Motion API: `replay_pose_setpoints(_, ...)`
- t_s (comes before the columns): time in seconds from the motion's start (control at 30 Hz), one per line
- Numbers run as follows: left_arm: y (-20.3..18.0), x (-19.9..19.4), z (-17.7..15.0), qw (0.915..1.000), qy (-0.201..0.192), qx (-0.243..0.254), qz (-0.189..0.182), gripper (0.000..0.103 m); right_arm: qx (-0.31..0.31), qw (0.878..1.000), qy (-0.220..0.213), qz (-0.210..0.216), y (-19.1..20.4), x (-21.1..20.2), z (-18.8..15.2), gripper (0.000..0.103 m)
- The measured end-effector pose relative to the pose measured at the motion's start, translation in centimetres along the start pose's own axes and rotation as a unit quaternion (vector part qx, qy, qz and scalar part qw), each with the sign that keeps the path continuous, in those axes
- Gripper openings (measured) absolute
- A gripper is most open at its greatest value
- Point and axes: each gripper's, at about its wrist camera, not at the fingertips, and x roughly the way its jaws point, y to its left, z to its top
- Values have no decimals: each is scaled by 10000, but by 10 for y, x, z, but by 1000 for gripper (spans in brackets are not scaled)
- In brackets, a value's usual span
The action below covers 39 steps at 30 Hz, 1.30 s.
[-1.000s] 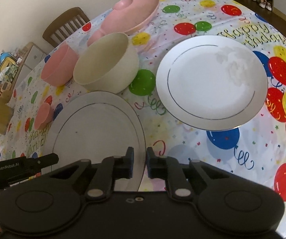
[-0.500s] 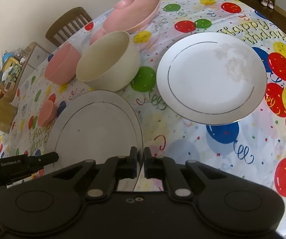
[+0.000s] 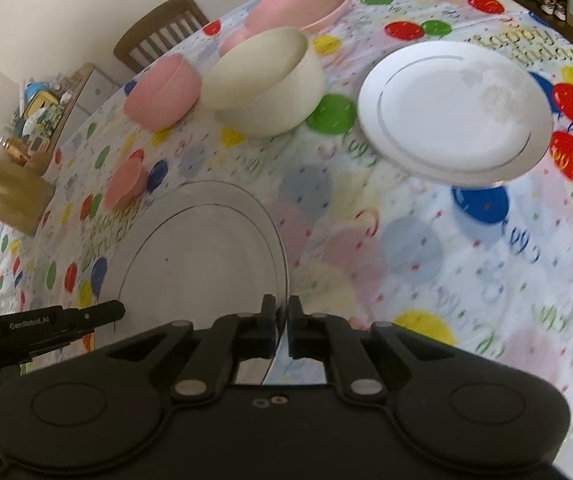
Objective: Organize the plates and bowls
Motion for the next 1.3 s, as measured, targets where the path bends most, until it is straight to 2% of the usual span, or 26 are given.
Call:
replay_pose_setpoints(0.73,82,-67,-49,9985,-262,-357,307,14,-482,9981,299,252,73,19,-61,5)
replay_pose_setpoints(1.3,94,-74,-52,9981,-278,-312,453,14,-522,9984,218,43,95,21,-83,6)
